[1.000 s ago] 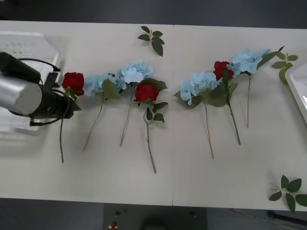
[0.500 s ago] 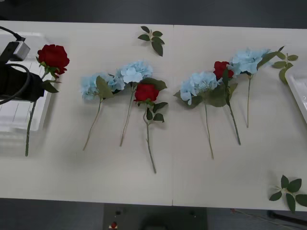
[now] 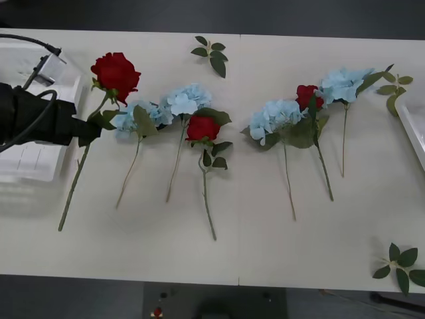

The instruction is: Put the red flowers into the right box and the blue flowers into the left box

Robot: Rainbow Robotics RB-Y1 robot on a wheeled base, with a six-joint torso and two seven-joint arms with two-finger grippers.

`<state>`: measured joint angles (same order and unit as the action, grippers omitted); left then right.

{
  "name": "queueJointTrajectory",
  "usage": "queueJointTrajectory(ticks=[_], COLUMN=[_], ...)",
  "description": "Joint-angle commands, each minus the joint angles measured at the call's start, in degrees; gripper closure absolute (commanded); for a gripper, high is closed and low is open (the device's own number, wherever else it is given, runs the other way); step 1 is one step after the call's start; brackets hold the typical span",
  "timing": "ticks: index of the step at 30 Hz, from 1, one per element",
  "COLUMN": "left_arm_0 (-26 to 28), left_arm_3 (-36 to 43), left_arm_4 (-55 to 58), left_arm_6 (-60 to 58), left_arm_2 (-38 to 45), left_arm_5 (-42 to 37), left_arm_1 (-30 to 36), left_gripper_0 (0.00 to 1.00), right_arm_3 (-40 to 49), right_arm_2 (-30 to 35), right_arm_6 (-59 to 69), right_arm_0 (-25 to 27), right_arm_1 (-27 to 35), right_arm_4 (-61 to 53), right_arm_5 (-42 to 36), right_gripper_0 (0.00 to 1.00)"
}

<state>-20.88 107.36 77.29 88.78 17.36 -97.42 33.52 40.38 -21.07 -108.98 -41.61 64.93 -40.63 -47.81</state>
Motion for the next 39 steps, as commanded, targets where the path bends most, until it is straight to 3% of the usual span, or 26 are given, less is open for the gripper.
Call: queueJointTrajectory(ticks=[1, 2, 4, 6, 8, 18, 24, 31, 35, 39], left_arm_0=[1.5, 1.9, 2.8, 4.4, 5.2, 7.8, 8.8, 11.8, 12.7, 13.6], left_arm_3=[0.7, 0.7, 0.6, 0.7, 0.7, 0.7, 0.7, 0.7, 0.6, 0.7], left_arm_4=[1.4, 1.4, 1.4, 1.3, 1.4, 1.7, 3.1, 10.0, 12.4, 14.0], left_arm_6=[4.4, 5.4, 7.3, 9.7, 11.2, 15.3, 18.3, 24.6, 27.6, 29.5], left_arm_2=[-1.3, -1.8, -2.7, -4.2, -5.2, -9.5, -11.7, -18.0, -19.7, -21.8], left_arm_5=[0.5, 1.0, 2.5, 5.7, 7.5, 12.8, 15.2, 22.9, 23.3, 23.8], left_arm_1=[0.8, 0.8, 0.8, 0.8, 0.8, -2.3, -4.3, -4.3, -4.3, -4.3], left_gripper_0=[1.00, 1.00, 1.00, 1.00, 1.00, 0.99, 0.99, 1.00, 0.99, 0.99], right_arm_3=[-0.8, -0.8, -0.8, -0.8, -0.8, 0.8, 12.9, 29.8, 34.4, 35.3], right_arm_2=[1.0, 1.0, 1.0, 1.0, 1.0, 1.0, 1.0, 2.2, 4.2, 4.1], right_arm_6=[-1.5, -1.6, -1.7, -2.1, -2.5, -3.7, -3.9, -2.7, -2.6, -2.6], right_arm_0=[-0.7, -0.7, -0.7, -0.7, -0.7, -0.7, -0.9, -2.3, -2.2, -0.3], right_arm_1=[1.1, 1.1, 1.2, 1.3, 1.3, 2.7, 9.3, 18.8, 21.3, 23.7], right_arm_4=[0.5, 0.4, 0.5, 0.4, 0.0, -7.8, -19.1, -41.0, -54.5, -76.4], right_arm_5=[0.2, 0.2, 0.2, 0.2, 0.2, -3.2, -15.8, -28.4, -31.2, -31.4], right_gripper_0=[1.00, 1.00, 0.88, 0.41, 0.30, 0.29, 0.29, 0.29, 0.29, 0.29])
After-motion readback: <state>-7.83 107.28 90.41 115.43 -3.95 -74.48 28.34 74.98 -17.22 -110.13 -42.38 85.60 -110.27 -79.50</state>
